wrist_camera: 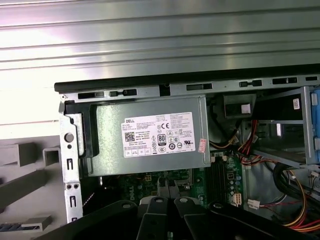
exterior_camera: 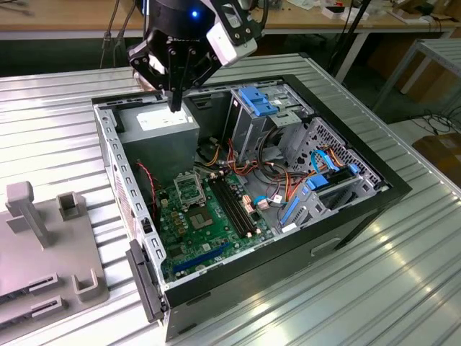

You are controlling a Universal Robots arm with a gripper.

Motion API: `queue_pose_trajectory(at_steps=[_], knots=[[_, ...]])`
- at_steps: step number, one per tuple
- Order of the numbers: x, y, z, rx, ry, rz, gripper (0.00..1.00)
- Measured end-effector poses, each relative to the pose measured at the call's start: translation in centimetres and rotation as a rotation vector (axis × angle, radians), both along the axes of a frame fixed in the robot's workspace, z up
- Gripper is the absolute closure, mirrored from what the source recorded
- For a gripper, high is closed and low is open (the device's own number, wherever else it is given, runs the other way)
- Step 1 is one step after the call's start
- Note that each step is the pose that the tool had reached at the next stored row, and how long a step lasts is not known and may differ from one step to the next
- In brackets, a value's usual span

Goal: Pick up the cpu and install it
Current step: 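Reach for the cpu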

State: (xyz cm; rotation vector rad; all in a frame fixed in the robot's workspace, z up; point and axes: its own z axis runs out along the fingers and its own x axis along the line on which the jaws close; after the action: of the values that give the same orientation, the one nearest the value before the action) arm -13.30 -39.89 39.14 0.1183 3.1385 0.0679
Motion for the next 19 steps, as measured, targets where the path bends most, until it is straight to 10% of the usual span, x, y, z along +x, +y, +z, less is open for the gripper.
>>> queue_pose_trajectory(at_steps=[19], knots=[[-0.26,0.00,-0.13,0.0000,0.0193,0.000,0.89]])
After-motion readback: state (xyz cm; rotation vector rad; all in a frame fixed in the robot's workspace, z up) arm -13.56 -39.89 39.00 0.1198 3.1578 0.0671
